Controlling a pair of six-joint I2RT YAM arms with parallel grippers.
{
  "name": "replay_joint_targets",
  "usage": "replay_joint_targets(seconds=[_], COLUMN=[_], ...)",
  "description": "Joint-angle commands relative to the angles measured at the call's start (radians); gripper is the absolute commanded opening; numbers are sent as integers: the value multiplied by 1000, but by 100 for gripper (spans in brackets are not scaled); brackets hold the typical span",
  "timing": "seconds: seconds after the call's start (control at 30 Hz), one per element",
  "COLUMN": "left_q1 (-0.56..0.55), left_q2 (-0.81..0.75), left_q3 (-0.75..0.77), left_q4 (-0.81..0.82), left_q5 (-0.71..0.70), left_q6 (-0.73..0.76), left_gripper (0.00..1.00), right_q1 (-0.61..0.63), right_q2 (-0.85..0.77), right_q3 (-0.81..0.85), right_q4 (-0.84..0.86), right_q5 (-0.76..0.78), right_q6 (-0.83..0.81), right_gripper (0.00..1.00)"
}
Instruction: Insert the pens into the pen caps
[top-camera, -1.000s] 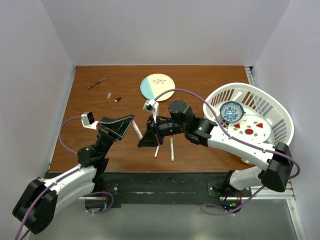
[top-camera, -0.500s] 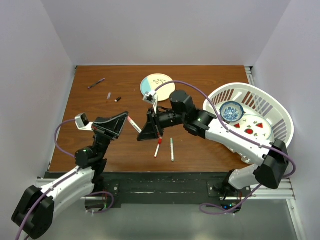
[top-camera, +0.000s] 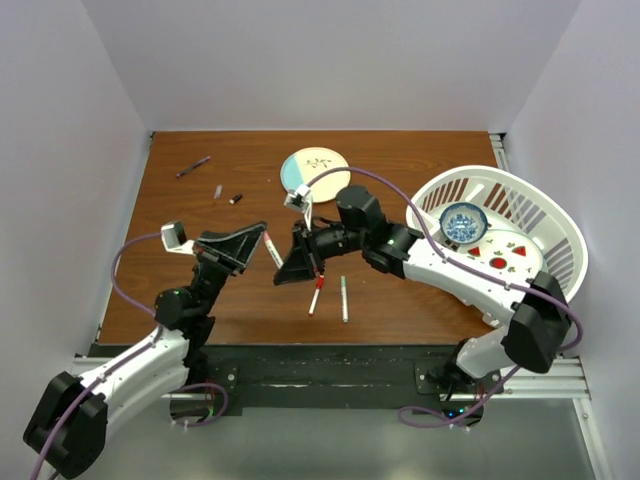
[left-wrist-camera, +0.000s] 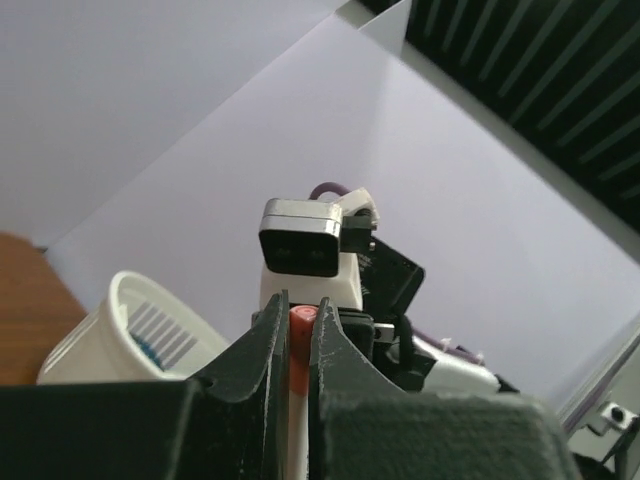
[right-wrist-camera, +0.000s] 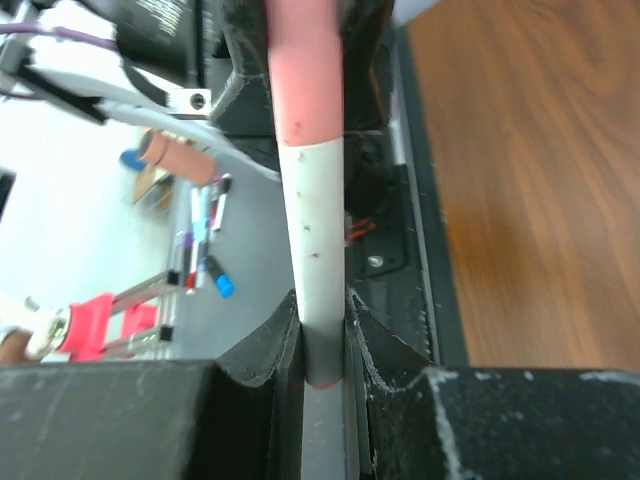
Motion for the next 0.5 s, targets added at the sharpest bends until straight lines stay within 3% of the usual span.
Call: replay_joint_targets(seconds=[0.0,0.07,0.17,0.2,0.47], left_q1=[-96,-85,-67,-61,85], left_q2=[31,66,146,173,342], left_q3=[90,178,296,325,468], left_q4=[-570,-618,-717,-791,-1061], left_q5=[540,531,514,502,373], left_q6=[160,209,272,292,488], left_gripper=[0,0,0,0,0], right_q1=[-105,-105,-105,-105,-105], right_q2=[-120,-185,-312,-353,-716], right_q3=[-60,-123,-277,-336,-550], right_q4=[390,353,316,251,-30], right_q5=[389,402,422,442,556], right_q6=[-12,-15,-10,-13,-13], right_gripper=[9,31,44,54,82])
